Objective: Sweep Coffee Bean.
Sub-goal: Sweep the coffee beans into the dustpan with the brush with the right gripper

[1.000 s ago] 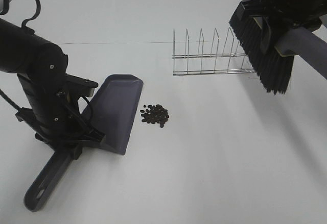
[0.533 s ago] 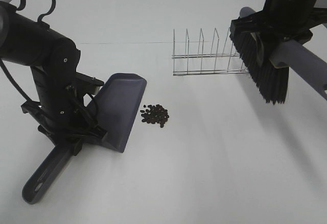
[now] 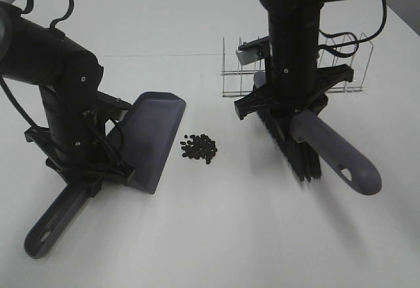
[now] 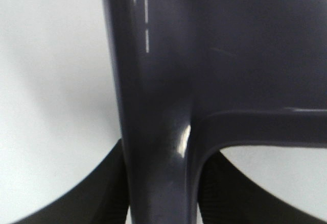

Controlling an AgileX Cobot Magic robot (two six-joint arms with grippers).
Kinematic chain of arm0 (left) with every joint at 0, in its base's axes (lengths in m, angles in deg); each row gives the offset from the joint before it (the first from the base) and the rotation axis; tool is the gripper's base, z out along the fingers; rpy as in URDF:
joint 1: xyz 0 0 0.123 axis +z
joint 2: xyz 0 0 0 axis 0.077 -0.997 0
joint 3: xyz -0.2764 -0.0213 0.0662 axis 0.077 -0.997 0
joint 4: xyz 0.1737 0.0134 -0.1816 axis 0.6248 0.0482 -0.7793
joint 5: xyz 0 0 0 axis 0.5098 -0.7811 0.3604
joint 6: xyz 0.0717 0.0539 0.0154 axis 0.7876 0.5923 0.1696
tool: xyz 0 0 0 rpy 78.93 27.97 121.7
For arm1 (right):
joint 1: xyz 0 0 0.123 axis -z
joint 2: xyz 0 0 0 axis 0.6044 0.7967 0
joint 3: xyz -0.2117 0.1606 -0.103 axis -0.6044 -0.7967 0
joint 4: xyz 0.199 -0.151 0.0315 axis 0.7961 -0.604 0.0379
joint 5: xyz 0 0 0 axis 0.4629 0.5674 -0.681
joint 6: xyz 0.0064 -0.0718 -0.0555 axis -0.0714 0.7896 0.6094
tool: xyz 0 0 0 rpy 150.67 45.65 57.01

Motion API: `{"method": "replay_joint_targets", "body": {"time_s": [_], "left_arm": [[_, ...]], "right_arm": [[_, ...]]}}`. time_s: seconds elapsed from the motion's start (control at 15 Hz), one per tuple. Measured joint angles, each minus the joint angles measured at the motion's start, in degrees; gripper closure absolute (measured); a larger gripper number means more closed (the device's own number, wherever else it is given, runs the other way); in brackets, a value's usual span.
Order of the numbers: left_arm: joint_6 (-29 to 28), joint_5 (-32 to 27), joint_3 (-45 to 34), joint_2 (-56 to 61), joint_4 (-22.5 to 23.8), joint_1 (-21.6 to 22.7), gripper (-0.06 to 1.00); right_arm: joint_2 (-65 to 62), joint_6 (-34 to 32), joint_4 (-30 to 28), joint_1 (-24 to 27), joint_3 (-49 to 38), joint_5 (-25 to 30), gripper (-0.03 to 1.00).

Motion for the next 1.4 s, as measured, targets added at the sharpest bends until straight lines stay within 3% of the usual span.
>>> {"method": "replay_joint_targets", "body": {"time_s": [0.33,0.8,1.07,1.4], "left_arm": [[0.11,0.00,0.00,-0.06,0.06,0.00,0.61],[0.92,0.46,0.00,-0.06,0.40,0.00,0.61],[0.97,0.46,0.00,-0.06,0.40,0.00,0.61],[1.09,0.46,0.00,-0.06,0.11,0.00,0.61]], "right_arm": [[5.21,-1.03,11.46,-0.46,3.55,-4.98,0.67],[15.01,-0.97,19.54,-5.16,15.36,-4.35,0.67],[18.85,1.43,33.86,-5.27,22.52,-6.70,0.67],[19.37,6.65,46.07,-4.18,22.52,-9.00,0.67]]}}
